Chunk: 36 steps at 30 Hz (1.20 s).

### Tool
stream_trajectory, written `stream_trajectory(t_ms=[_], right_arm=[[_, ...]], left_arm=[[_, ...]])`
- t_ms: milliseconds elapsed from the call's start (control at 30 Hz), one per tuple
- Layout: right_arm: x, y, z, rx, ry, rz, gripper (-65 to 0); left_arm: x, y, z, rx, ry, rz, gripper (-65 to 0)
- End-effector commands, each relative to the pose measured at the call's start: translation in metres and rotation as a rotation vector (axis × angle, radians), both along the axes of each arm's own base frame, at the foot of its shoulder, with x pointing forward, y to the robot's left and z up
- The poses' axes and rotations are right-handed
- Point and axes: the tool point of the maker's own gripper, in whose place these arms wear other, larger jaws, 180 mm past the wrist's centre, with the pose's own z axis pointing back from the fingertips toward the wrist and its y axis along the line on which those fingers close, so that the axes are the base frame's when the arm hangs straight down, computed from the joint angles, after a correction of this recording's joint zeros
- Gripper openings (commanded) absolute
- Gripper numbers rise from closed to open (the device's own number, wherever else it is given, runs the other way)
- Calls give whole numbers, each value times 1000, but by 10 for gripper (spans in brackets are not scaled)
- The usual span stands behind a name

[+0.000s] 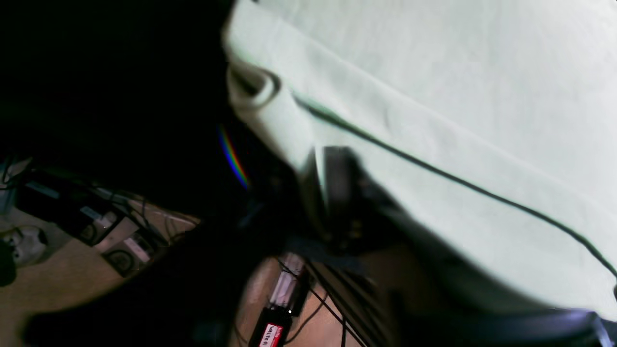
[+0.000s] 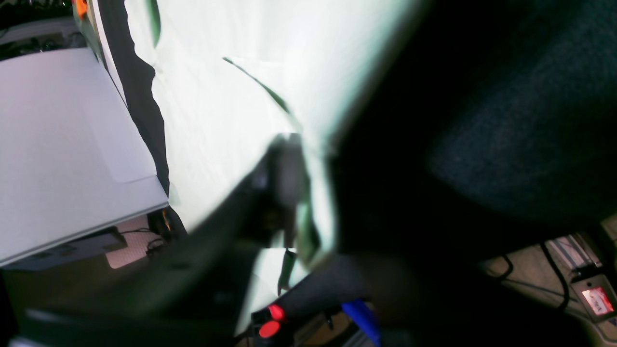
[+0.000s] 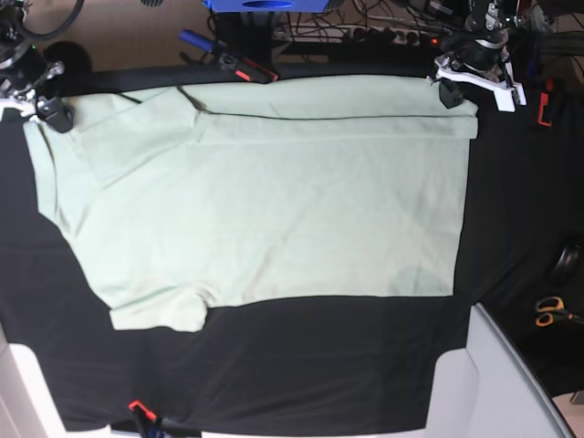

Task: Fold the T-shirt properly
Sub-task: 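Drag the folded shirt with both grippers away from the hem, then release the shirt and move both grippers to the shirt's side edges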

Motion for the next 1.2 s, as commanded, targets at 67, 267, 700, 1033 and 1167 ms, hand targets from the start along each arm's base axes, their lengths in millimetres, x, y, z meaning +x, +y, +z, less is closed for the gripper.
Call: stream_trajectory(t_ms=[67,267,700,1033,1167], right_arm=[[5,-3,8,-3,-34,-9,-274],[4,-22,14,-31,-47,-54,-170],[127,-97,77,-422,-81,117,-165],[222,-80,49,-580,-35,395,-164],[244,-70,37,-592,-49,416,-163]], left_arm=[[1,16,9,33,-28,28,-406],[-15,83,36,149,-57,172,-403],[77,101,81,227,-224,50,-406],[150,88,65,210,-63,-68,-406],[163,81,65,309,-52,-101,-406]])
